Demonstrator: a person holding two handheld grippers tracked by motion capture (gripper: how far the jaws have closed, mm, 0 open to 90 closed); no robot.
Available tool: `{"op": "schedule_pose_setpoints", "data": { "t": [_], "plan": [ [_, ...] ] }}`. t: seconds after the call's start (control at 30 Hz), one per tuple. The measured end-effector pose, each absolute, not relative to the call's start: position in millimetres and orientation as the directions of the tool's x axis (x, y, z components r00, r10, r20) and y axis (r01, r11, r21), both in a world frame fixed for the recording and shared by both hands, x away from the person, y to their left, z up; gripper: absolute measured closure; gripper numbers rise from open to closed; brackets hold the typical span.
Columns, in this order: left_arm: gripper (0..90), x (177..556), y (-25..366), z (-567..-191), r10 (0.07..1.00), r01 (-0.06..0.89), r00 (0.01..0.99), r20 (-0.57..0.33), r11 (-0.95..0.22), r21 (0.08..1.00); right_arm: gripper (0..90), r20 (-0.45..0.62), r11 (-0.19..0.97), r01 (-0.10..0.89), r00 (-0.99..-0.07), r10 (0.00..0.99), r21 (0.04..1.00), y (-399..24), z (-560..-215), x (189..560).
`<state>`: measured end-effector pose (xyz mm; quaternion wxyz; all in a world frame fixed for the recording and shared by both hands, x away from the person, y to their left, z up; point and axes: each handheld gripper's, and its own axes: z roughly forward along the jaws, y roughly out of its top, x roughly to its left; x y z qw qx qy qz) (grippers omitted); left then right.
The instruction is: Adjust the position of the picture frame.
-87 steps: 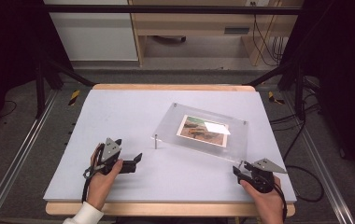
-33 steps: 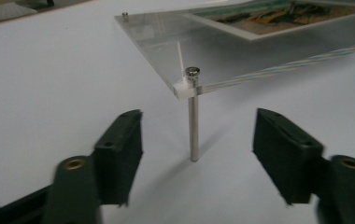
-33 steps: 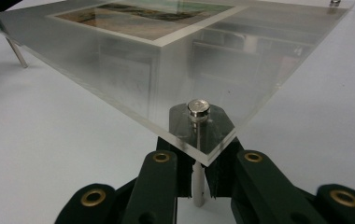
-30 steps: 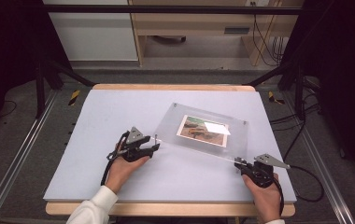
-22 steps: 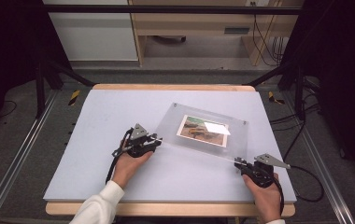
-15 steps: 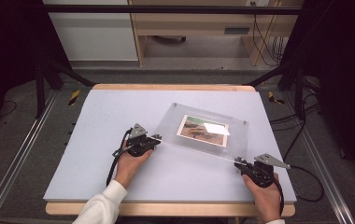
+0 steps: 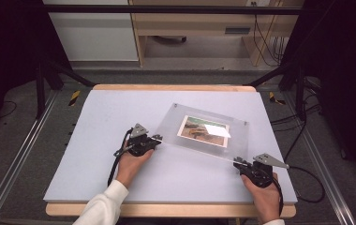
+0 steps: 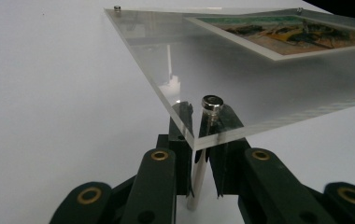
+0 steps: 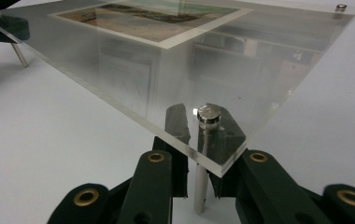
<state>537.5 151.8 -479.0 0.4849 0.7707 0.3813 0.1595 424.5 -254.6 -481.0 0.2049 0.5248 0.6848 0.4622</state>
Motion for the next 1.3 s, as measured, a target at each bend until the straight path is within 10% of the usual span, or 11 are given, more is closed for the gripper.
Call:
{"op": "schedule_pose_setpoints", "data": {
  "t": [1.3],
  "plan": [
    [83.8,520,160,-427,0.709,0.394,0.684,-0.17,-0.162,0.905,85.0,0.223,-0.076,0.394,-0.343,0.912,0.916,-259,-442,414]
  ]
}}
